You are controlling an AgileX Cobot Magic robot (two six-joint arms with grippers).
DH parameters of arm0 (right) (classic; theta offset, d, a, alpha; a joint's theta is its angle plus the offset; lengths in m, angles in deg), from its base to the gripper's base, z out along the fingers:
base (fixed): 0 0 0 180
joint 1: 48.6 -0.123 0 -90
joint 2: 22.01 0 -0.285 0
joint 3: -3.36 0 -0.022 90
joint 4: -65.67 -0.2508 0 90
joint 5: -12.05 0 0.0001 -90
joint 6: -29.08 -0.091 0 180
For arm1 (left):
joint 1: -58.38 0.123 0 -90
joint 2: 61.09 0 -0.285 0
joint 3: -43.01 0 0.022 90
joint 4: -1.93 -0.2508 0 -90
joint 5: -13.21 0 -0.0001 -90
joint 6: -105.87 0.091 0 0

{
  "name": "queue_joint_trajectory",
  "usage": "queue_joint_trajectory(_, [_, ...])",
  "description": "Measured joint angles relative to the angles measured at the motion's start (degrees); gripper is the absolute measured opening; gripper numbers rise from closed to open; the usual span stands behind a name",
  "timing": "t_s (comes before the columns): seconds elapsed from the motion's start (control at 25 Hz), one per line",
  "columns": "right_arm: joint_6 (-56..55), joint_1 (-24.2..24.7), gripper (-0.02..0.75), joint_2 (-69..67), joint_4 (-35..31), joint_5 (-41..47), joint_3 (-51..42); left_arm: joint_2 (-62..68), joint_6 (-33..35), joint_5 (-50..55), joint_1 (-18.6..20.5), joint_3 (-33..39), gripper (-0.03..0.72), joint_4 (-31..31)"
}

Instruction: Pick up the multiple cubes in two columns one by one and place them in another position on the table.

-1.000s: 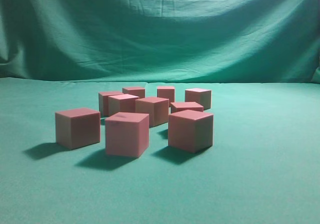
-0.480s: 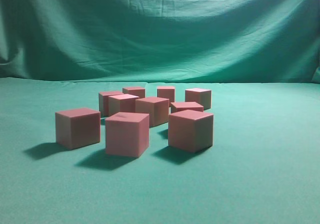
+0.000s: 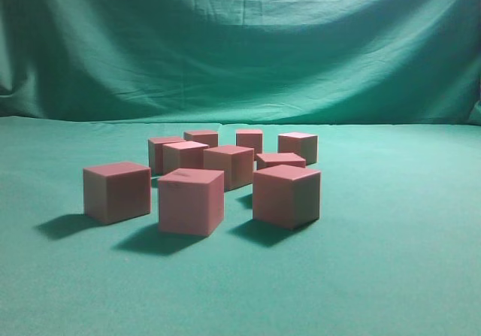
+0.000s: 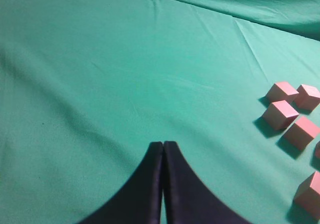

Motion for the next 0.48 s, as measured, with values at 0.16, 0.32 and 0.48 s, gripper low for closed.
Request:
queue_joint_trajectory(0.16, [-2.16, 0.00, 0.000, 0.00, 1.36, 0.00, 0.00, 0.00, 0.00, 0.00, 0.00, 0.00, 0.000, 0.00])
queue_joint_trajectory(0.32, [-2.27, 0.00, 0.000, 0.00, 1.53, 0.00, 0.00, 0.00, 0.00, 0.00, 0.00, 0.00, 0.000, 0.00])
queue_joint_trajectory(0.48, [-2.27, 0.00, 0.000, 0.00, 1.62, 0.00, 0.00, 0.00, 0.00, 0.00, 0.00, 0.00, 0.000, 0.00])
